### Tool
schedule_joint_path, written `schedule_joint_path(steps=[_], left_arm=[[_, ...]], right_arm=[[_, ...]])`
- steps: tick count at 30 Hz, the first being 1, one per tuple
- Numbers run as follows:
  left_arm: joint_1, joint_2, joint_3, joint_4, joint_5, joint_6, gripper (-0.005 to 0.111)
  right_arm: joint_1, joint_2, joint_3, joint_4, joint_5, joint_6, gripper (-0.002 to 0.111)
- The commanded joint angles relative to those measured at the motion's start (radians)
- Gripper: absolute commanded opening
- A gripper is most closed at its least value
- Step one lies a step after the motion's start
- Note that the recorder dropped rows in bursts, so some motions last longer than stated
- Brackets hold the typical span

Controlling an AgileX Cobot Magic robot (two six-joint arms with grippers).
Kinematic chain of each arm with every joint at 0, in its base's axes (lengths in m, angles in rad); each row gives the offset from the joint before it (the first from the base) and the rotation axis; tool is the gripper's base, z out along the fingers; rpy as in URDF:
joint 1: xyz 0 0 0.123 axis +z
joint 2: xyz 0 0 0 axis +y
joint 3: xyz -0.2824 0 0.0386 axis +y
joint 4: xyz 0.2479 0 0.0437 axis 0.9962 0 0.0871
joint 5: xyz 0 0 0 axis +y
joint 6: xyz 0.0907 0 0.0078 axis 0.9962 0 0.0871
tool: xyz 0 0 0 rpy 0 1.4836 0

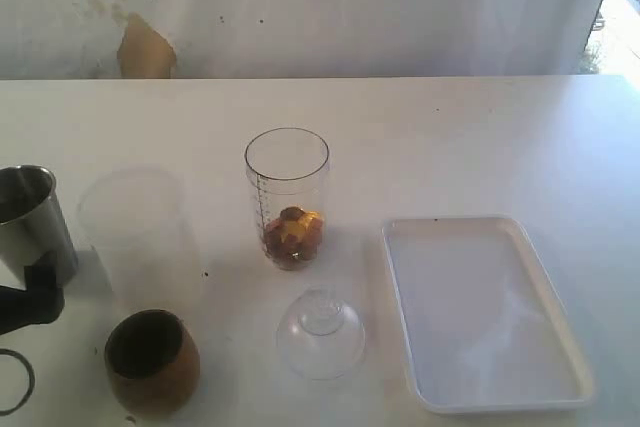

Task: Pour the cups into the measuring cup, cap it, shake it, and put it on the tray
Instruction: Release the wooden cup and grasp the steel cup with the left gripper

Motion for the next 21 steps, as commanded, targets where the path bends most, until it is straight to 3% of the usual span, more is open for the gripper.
schedule_joint_path(steps=[1, 6, 21], left_arm=[[0.051, 0.087, -0.051, 0.027, -0.040, -0.033, 0.105], [0.089, 0.150, -0.112, 0.124, -0.050, -0.062, 0.105], [0.092, 0.239, -0.184, 0.009, -0.094, -0.060, 0.105]], right_arm=[[0.000, -0.006, 0.002, -0.005, -0.003, -0.001, 0.000], [0.000, -0.006, 0.002, -0.005, -0.003, -0.001, 0.000], [0.000, -0.006, 0.002, -0.005, -0.003, -0.001, 0.000]])
